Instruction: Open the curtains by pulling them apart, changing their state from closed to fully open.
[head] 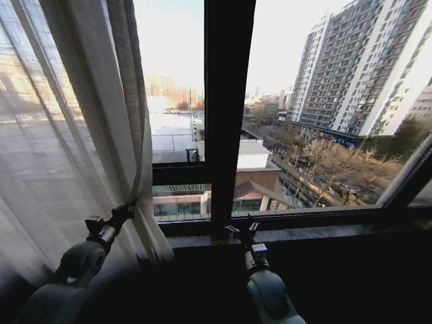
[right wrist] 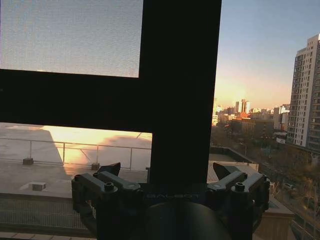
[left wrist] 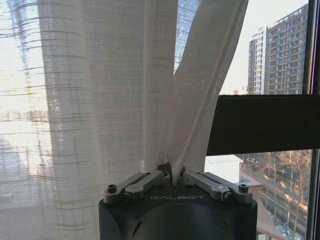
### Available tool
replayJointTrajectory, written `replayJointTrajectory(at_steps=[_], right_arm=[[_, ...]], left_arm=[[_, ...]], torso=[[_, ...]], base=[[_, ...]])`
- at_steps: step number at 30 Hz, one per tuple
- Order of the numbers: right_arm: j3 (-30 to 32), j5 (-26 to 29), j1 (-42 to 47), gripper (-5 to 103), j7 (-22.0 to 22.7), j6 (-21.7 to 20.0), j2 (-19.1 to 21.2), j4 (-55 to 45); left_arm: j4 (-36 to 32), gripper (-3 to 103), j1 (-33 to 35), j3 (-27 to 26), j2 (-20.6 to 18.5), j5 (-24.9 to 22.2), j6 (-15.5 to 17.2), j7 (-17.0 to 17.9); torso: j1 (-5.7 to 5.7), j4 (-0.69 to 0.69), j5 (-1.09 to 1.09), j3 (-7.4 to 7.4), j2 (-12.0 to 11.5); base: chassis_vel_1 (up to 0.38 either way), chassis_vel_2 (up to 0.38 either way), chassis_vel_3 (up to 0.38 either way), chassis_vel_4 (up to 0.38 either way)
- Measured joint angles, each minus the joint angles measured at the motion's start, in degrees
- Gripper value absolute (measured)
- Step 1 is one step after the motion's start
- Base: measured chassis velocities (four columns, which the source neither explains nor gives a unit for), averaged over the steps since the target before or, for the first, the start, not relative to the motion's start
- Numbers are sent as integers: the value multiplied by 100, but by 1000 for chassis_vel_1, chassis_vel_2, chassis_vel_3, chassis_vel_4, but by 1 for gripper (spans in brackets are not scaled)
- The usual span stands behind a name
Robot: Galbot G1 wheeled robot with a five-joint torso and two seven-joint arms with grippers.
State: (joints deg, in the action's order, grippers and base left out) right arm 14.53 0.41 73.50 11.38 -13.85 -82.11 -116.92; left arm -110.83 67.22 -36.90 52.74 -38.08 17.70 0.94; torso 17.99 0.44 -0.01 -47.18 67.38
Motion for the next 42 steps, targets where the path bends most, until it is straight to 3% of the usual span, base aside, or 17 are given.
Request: replayJointTrajectory(at_steps=[15, 42], right_arm=[[-123, -93, 62, 100, -23, 0, -20, -85], [-222, -228, 133, 100, -40, 5, -113, -134]], left_arm=[[-410, 0, 571, -497, 133, 0, -19, 28], [-753, 0, 1027, -784, 238, 14, -126, 58]], torso=[[1, -1, -1, 0, 0], [1, -1, -1, -1, 0]], base=[[341, 338, -348, -335], [352, 352, -352, -354]])
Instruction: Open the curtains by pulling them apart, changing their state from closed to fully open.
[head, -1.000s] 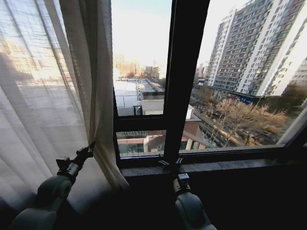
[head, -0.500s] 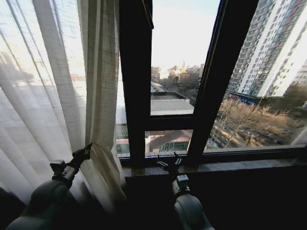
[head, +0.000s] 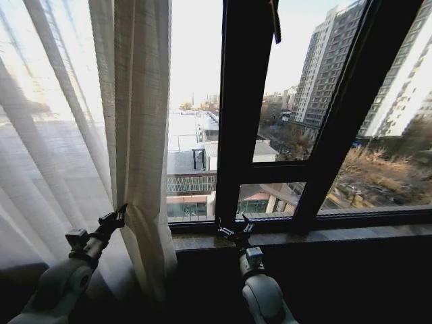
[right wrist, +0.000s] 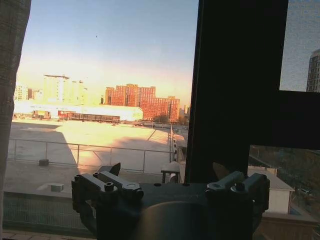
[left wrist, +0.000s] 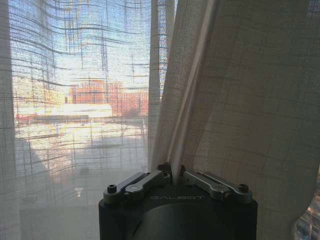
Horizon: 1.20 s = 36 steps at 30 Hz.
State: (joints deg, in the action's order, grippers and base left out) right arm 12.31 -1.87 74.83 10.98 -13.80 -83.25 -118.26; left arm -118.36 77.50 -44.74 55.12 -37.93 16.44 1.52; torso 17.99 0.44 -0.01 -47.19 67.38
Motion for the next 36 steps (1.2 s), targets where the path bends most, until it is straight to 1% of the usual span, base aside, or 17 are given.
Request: replayJointTrajectory(at_steps=[12, 13, 16, 19, 21, 23, 24, 26, 27, 29, 30, 31, 32, 36], right_arm=[[-49, -7, 43, 100, -120, -1, -36, 18], [-62, -6, 46, 100, -120, -2, -45, 19], [-86, -4, 54, 100, -121, -5, -70, 37], [-132, -4, 59, 100, -121, -6, -101, 68], [-155, -4, 55, 100, -120, -6, -114, 94], [-163, -5, 51, 100, -120, -6, -117, 102], [-179, -5, 44, 100, -119, -6, -122, 113], [-248, 7, 10, 100, -115, -6, -123, 154], [-248, 7, 10, 100, -115, -6, -123, 154], [-289, 44, -26, 100, -113, -6, -121, 182], [-321, 101, -77, 100, -109, -12, -123, 216], [-333, 140, -117, 100, -106, -25, -131, 239], [-333, 140, -117, 100, -106, -25, -131, 239], [-336, 283, -253, 100, -91, -103, -136, 270]], left_arm=[[-41, 0, 81, -67, 101, 11, -38, 1], [-56, 0, 107, -88, 123, 11, -46, 1], [-97, 0, 175, -138, 177, 11, -58, 6], [-156, 0, 243, -177, 207, 11, -60, 9], [-210, 0, 256, -195, 242, 11, -60, 38], [-228, 0, 255, -197, 261, 11, -60, 75], [-258, 0, 246, -197, 318, 10, -60, 141], [-385, 0, 229, -202, 567, 63, -57, 308], [-385, 0, 229, -202, 567, 63, -57, 308], [-461, 0, 249, -207, 739, 156, -56, 365], [-542, 0, 292, -208, 949, 284, -61, 388], [-584, 0, 326, -208, 1070, 353, -68, 399], [-584, 0, 326, -208, 1070, 353, -68, 399], [-654, 0, 438, -174, 1357, 550, -96, 408]], torso=[[0, 1, -1, 1, 0], [0, -2, 1, 1, 0], [0, -3, 4, 0, 0], [0, 0, 3, 0, 0], [0, 2, -5, -1, 0], [0, 2, -5, 0, -1], [0, 2, -5, 0, -1], [-1, 2, -2, 0, 0], [-1, 2, -2, 0, 0], [-1, 2, -3, 0, 0], [-1, 0, 1, 1, 0], [-1, -1, 2, 0, 0], [-1, -1, 2, 0, 0], [0, 0, 0, 0, 0]], base=[[320, 332, -324, -347], [223, 229, -190, -187], [86, 90, -125, -108], [19, 6, -8, -46], [0, 0, 0, 0], [-15, -21, 6, 39], [-31, -78, 40, 78], [-26, -25, 21, 28], [0, 0, 0, 0], [0, 0, 0, 0], [0, 0, 0, 0], [0, 0, 0, 0], [0, 0, 0, 0], [0, 0, 0, 0]])
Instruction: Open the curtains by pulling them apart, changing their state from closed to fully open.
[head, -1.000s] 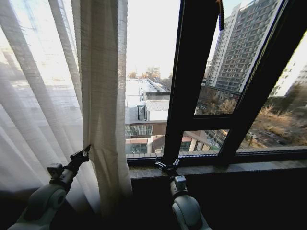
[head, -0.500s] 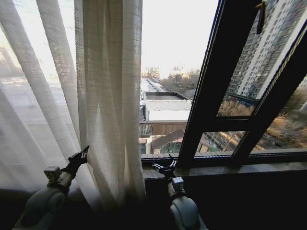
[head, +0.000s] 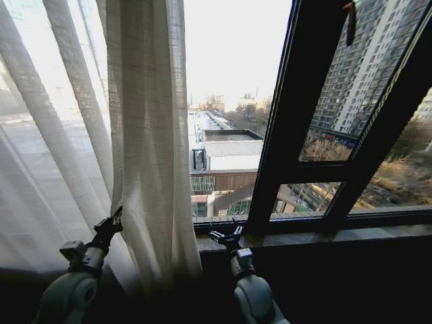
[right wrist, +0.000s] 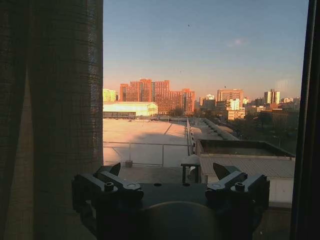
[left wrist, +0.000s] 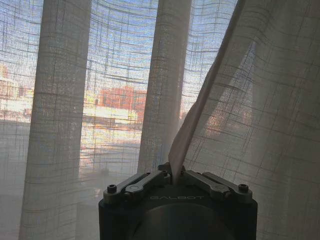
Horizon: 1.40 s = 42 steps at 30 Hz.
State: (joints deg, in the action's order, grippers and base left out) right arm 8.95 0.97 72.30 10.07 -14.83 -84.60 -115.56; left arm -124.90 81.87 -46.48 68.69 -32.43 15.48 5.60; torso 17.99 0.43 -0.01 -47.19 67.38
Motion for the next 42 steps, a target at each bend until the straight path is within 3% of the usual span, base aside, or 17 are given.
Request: replayJointTrajectory(at_steps=[35, 42], right_arm=[[-104, 25, -29, 100, -60, 35, 228, -36], [-99, 17, 20, 100, -66, 95, 228, -35]], left_arm=[[-375, 0, 348, -266, 104, 145, 20, 80], [55, 0, 252, -1085, 23, 71, -2, 510]], torso=[[0, 1, 1, 0, 0], [-1, 2, -2, 0, 0]], base=[[31, 29, -26, -28], [0, 0, 0, 0]])
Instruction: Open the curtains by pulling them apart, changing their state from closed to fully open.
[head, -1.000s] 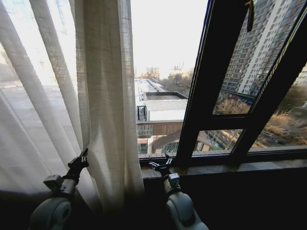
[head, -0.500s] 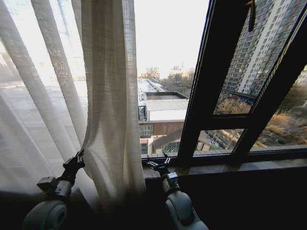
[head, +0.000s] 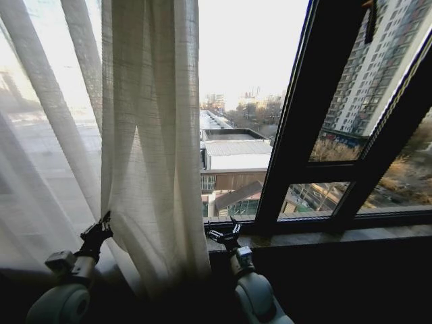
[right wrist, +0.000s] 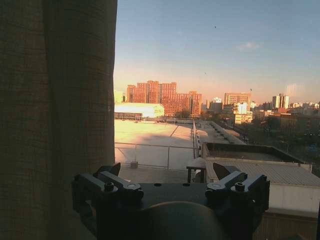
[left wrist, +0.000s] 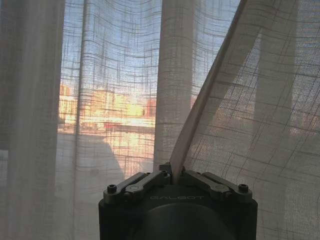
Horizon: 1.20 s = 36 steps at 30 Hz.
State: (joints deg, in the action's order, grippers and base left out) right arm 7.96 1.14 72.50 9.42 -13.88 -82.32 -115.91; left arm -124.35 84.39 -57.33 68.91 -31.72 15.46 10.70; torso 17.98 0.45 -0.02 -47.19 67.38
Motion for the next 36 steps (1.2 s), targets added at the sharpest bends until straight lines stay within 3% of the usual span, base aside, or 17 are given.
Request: replayJointTrajectory(at_steps=[6, 8, 10, 14, 18, 20, 22, 23, 24, 25, 27, 29, 30, 31, 32, 36], right_arm=[[-73, -18, -34, 100, -2, 11, -88, 80], [-110, -21, -60, 100, -2, 11, -95, 122], [-116, -21, -65, 100, -2, 11, -94, 139], [-155, -25, -128, 100, -4, 17, -128, 243], [-238, -29, -182, 100, -5, 21, -193, 319], [-252, -30, -190, 100, -5, 22, -204, 334], [-276, -33, -205, 100, -5, 27, -216, 375], [-276, -33, -205, 100, -5, 27, -216, 375], [-283, -33, -211, 100, -5, 27, -216, 385], [-285, -33, -218, 100, -5, 29, -213, 394], [-286, -34, -220, 100, -5, 30, -202, 398], [-278, -34, -219, 100, -5, 31, -198, 398], [-261, -33, -208, 100, -5, 32, -192, 396], [-174, -33, -117, 100, -4, 42, -134, 344], [-153, -31, -91, 100, -4, 45, -111, 322], [-99, -25, -54, 100, -4, 53, -75, 274]], left_arm=[[211, 0, 36, -454, -123, -21, 54, 520], [460, 0, -24, -698, -192, -43, 75, 894], [537, 0, -30, -787, -223, -45, 76, 986], [895, 0, -38, -1269, -421, -37, 174, 1490], [1120, 0, -66, -1513, -566, 2, 241, 1785], [1137, 0, -52, -1550, -585, 4, 243, 1767], [994, 0, 156, -1603, -565, -16, 246, 1167], [994, 0, 156, -1603, -565, -16, 246, 1167], [895, 0, 236, -1600, -526, -20, 244, 894], [699, 6, 350, -1557, -440, -22, 239, 447], [354, 16, 484, -1379, -293, -5, 225, -97], [204, 16, 528, -1259, -235, 13, 216, -233], [20, 22, 578, -1099, -163, 38, 215, -336], [-514, 38, 700, -567, 16, 92, 345, -551], [-632, 43, 719, -435, 54, 107, 404, -668], [-731, 54, 653, -129, 27, 122, 518, -903]], torso=[[0, -2, 2, 0, 0], [0, 0, 2, 0, 0], [0, 0, 2, 0, 0], [0, -2, 2, 0, 0], [1, -2, 3, 0, 0], [0, -2, 3, 0, 0], [1, -2, 3, 0, 0], [1, -2, 3, 0, 0], [1, -2, 3, 0, 0], [1, -2, 2, 0, 0], [0, -2, 2, 0, 0], [0, -2, 2, 0, 0], [0, -1, 1, 0, 0], [0, 0, -1, 0, 0], [0, 0, 0, 0, 0], [0, -2, 0, 0, 0]], base=[[0, 0, 0, 0], [0, 0, 0, 0], [0, 0, 0, 0], [0, 0, 0, 0], [0, 0, 0, 0], [0, 0, 0, 0], [0, 0, 0, 0], [0, 0, 0, 0], [0, 0, 0, 0], [0, 0, 0, 0], [0, 0, 0, 0], [0, 0, 0, 0], [0, 0, 0, 0], [0, 0, 0, 0], [0, 0, 0, 0], [0, 0, 0, 0]])
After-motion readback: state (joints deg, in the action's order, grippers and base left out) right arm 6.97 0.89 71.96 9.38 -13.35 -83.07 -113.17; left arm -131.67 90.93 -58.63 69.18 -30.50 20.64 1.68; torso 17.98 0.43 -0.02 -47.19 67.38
